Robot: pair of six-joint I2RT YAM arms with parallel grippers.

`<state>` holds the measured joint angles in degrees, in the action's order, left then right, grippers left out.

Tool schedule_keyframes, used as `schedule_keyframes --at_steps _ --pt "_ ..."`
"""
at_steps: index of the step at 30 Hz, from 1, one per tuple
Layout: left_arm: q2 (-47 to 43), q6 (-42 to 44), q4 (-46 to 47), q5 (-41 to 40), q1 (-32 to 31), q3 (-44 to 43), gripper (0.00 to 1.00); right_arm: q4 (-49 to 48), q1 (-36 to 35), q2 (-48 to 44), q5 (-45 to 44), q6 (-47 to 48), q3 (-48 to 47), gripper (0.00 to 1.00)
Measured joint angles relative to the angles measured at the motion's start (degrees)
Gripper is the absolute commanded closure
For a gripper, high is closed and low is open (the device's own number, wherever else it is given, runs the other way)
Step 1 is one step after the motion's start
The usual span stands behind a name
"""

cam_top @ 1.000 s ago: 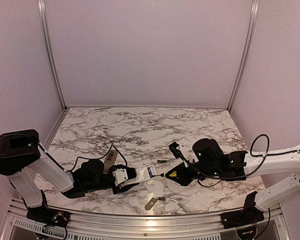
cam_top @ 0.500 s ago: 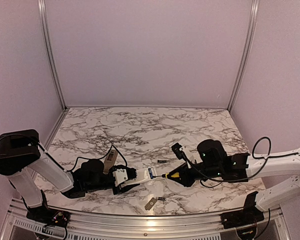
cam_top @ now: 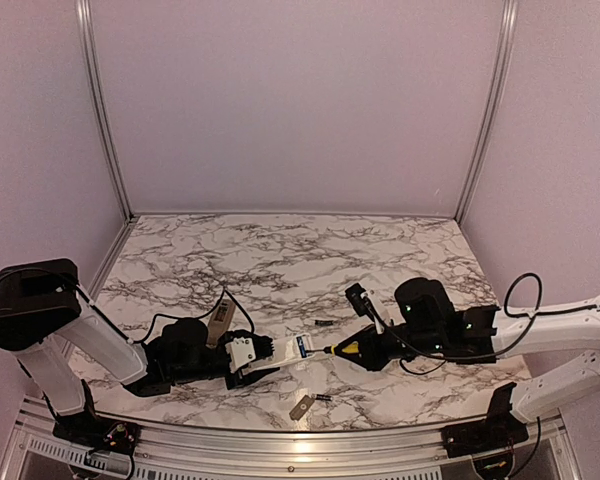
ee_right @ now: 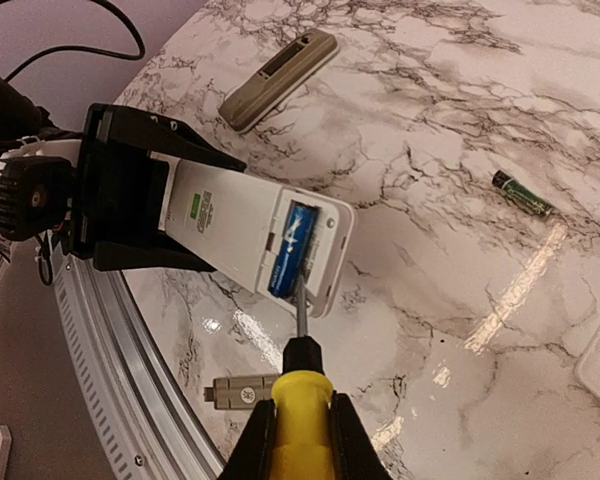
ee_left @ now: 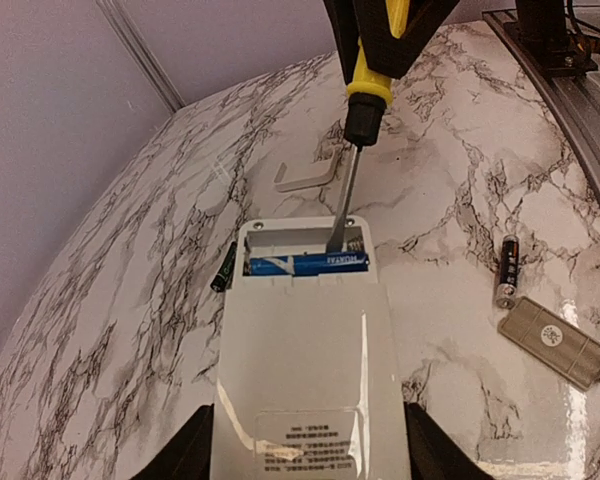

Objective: Unload the batteries from the remote control
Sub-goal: Remove the battery from the remote control without the battery cover.

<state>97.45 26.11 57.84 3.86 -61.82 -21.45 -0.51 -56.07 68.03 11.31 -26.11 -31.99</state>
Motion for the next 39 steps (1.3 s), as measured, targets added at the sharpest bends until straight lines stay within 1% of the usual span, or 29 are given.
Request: schedule_keyframes --at_steps 15,23,28,39 --pt "0.00 0.00 -0.33 -0.04 0.00 0.00 1.00 0.11 0.87 1.73 1.09 -5.22 -0.76 1.00" --pt "0.00 0.00 -0.55 -0.02 0.00 0.02 1.00 0.11 1.03 2.21 1.33 -5.35 -0.94 1.00" --pt "0.00 0.00 -0.76 0.09 0.00 0.00 1.00 0.11 1.03 2.49 1.55 -2.95 -1.01 1.00" --pt "0.00 0.00 -1.11 0.09 0.00 0.00 1.00 0.44 0.70 3.37 1.95 6.95 -2.01 1.00"
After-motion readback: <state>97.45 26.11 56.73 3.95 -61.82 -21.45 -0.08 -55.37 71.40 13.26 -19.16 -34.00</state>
